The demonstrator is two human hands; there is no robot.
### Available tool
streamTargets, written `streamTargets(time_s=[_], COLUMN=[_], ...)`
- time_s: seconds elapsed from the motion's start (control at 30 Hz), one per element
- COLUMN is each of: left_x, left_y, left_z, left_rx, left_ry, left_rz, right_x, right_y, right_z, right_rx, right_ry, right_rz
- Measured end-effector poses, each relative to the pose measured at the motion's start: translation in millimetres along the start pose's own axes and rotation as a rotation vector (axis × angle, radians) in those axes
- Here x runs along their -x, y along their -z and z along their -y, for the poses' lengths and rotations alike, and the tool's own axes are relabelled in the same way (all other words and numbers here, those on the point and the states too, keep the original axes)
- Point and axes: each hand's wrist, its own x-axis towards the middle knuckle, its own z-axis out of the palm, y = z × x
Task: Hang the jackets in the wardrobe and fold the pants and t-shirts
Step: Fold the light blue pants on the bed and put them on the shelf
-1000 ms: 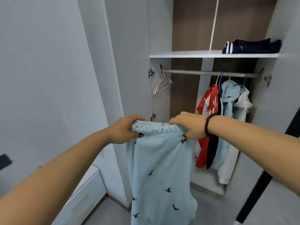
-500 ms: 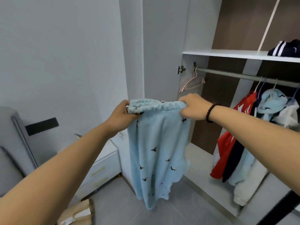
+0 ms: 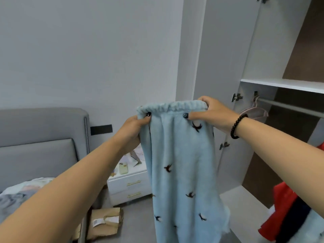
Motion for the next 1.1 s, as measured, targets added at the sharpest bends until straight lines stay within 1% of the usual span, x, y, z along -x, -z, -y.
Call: streamTargets(time_s=[0.07,0.17,0.23,0.3,0.33,0.4,0.47,0.57,0.6,0.63,0.7,0.77,0.87,0.93,1.0,1.1], left_x=[6.6,12.0,12.0,12.9,13.0,12.7,7.2,-3.1,-7.2,-11.0,-19.1,-28.8,-42.2,-44.3,-38.2,-14.8], left_y=[13.0,40.1,66.9,100.7,120.4,161.5,207.4,269.5,287.3,303.2,333.2,364.8,408.6,427.7,438.1,434.8], left_z=[-4.9,-9.4,-8.9,-5.7,-2.0,8.2,21.5,33.1,33.5,31.2,18.0,-6.0,-63.0,-112.0,-162.7,-230.4], left_rx=[0.031,0.047,-0.003,-0.140,-0.242,-0.532,-0.788,-0.979,-0.986,-0.943,-0.772,-0.645,-0.582,-0.543,-0.539,-0.572], left_ry=[0.026,0.062,0.063,0.063,0.070,0.079,0.101,0.160,0.184,0.208,0.242,0.210,0.063,-0.042,-0.159,-0.322], left_rz=[-0.016,-0.050,-0.061,-0.055,-0.058,-0.072,-0.121,-0.211,-0.235,-0.257,-0.328,-0.443,-0.616,-0.690,-0.724,-0.711], right_x=[-4.5,-16.5,-26.7,-38.7,-45.4,-58.8,-72.1,-100.0,-112.1,-126.1,-158.7,-192.0,-231.5,-246.9,-254.8,-256.5], right_y=[-11.2,-34.7,-56.4,-83.3,-99.5,-136.8,-180.8,-252.0,-274.4,-295.9,-335.2,-367.1,-397.3,-403.0,-398.7,-380.5], right_z=[8.7,16.7,18.6,16.0,14.0,9.2,2.4,-1.0,2.3,7.7,26.6,55.2,117.1,165.6,214.6,280.8], right_rx=[-0.056,-0.128,-0.104,-0.039,0.018,0.135,0.213,0.268,0.277,0.282,0.276,0.251,0.168,0.075,-0.002,-0.085], right_ry=[-0.036,-0.080,-0.124,-0.193,-0.221,-0.251,-0.253,-0.242,-0.235,-0.227,-0.201,-0.145,-0.016,0.078,0.179,0.306], right_rz=[0.033,0.129,0.113,0.100,0.120,0.201,0.280,0.330,0.333,0.333,0.317,0.288,0.218,0.152,0.098,0.014])
